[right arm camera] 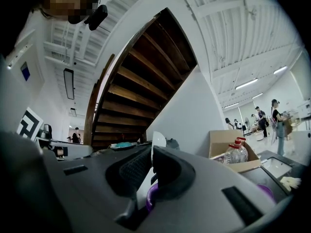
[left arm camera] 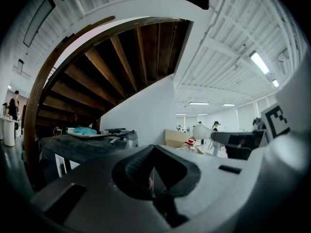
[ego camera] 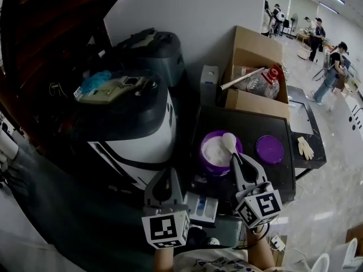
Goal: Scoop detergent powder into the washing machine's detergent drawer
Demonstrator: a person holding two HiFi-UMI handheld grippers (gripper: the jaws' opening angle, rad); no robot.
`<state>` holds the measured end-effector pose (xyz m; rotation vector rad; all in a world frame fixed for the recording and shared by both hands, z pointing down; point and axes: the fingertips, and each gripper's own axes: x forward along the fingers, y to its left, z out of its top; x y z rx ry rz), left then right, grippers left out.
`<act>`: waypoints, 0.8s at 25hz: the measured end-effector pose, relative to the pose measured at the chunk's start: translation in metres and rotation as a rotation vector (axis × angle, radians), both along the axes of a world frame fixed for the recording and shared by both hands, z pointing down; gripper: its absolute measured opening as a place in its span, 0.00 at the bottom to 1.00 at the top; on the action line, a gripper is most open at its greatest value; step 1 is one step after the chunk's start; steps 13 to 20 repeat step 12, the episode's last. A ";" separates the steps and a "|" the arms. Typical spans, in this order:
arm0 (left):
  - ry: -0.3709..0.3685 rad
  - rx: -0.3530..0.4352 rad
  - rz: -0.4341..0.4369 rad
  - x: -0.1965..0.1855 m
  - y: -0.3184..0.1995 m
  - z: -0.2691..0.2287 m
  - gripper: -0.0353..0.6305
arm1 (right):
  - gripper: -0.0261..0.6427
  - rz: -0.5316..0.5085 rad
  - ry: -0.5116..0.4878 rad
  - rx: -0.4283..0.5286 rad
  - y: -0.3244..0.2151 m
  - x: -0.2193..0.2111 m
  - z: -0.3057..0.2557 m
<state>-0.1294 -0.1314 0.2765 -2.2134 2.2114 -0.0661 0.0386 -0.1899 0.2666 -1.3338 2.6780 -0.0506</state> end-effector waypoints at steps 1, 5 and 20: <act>-0.001 -0.001 0.003 0.000 0.000 0.000 0.06 | 0.07 0.001 0.002 0.001 0.000 0.000 0.000; -0.006 0.000 0.012 0.001 -0.001 0.000 0.06 | 0.07 0.007 0.007 0.002 -0.001 0.000 0.000; -0.012 -0.003 0.014 -0.001 -0.001 0.000 0.06 | 0.07 0.018 0.008 0.002 -0.003 0.001 0.001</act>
